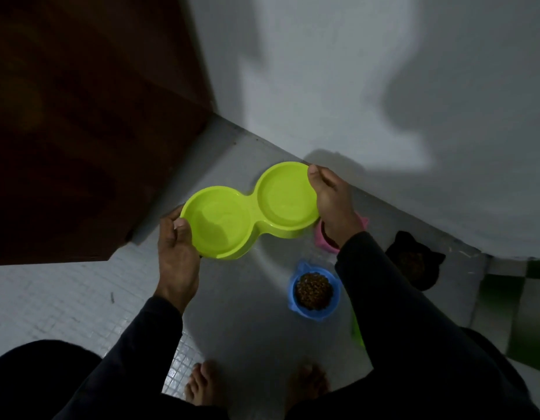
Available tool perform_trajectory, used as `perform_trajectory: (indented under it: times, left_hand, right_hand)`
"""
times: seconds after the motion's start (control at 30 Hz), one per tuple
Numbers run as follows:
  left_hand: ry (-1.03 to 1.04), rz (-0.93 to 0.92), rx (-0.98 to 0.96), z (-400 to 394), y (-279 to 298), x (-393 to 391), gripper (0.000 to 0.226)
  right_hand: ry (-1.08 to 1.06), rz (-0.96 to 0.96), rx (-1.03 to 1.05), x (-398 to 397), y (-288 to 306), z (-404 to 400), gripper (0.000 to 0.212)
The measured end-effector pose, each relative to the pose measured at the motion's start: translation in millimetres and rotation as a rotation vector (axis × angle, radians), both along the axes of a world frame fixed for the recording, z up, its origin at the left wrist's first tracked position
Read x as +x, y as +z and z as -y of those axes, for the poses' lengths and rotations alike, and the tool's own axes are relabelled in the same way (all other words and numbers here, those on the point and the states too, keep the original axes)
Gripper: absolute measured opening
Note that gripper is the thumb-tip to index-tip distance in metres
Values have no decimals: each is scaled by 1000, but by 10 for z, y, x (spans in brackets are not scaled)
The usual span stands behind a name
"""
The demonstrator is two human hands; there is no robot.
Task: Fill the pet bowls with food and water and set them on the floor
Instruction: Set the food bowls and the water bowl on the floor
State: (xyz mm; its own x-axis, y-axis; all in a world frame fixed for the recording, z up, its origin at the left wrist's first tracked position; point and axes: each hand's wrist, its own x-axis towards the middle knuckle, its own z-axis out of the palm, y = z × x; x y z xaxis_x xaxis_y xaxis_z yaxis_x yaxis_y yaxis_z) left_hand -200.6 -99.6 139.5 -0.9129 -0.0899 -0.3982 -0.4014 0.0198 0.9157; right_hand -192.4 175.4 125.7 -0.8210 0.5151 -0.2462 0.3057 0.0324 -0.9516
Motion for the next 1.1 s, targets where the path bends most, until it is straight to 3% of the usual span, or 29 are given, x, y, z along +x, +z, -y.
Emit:
perform_trajectory:
  times: [0.4, 0.73, 0.87, 0.97, 1.1]
  left_hand:
    - [59, 88, -19, -21, -845, -19, 24]
    - [48, 154, 5, 43, -1198, 48, 25]
    - [51, 180, 39, 45, -1286, 120, 24]
    - [43, 186, 30, 47, -1344, 168, 22]
    - [59, 227, 38, 72, -1416, 226, 23]
  right_hand:
    - [-29, 75, -30, -162, -855, -34, 12]
    - [-19, 135, 4, -291, -1126, 37, 28]
    - [27, 166, 4, -292, -1223, -1, 15]
    - [60, 195, 1, -306, -1265, -1, 33]
    - [96, 217, 1, -331, -1359, -2, 38]
